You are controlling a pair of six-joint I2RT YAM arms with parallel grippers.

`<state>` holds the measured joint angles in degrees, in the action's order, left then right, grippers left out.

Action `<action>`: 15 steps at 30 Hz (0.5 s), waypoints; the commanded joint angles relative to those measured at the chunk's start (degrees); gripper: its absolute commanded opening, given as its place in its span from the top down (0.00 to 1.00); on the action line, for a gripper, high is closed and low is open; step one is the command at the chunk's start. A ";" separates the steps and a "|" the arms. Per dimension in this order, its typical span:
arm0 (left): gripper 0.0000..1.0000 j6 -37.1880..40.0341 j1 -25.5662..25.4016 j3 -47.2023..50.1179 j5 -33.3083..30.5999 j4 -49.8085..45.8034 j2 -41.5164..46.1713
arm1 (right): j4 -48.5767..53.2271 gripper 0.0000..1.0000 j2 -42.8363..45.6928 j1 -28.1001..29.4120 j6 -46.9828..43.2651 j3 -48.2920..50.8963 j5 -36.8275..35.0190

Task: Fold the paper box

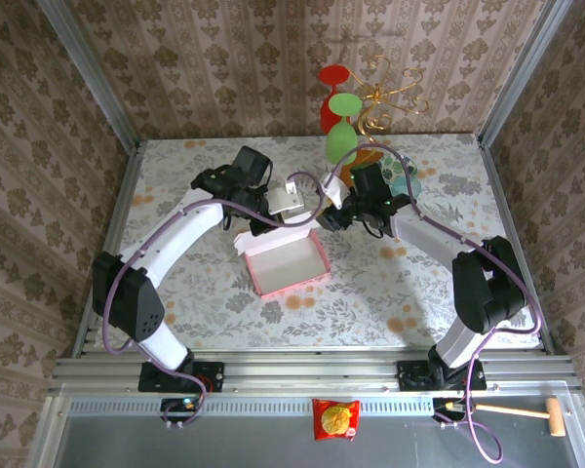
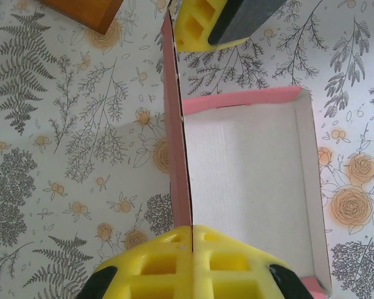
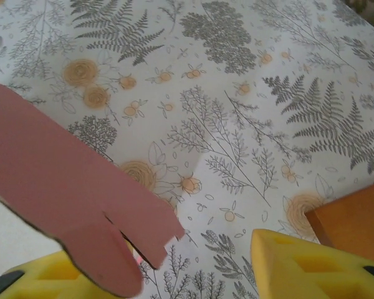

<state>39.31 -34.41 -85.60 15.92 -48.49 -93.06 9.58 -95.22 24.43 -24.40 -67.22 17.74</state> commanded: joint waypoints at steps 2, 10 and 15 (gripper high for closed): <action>1.00 1.15 0.29 -2.20 1.13 -1.09 -1.00 | 5.59 0.49 0.54 0.54 -4.74 -0.81 2.83; 1.00 0.87 0.31 -2.05 2.02 -0.20 -1.48 | 7.66 0.64 -2.48 1.30 -2.81 -4.42 2.66; 1.00 0.51 0.40 -2.16 2.00 0.49 -1.78 | 7.37 0.75 -3.97 2.55 -1.98 -5.73 1.29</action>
<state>39.29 -34.39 -86.32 16.56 -48.03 -93.93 15.57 -98.17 26.15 -26.63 -71.35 19.33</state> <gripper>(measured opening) 0.052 0.262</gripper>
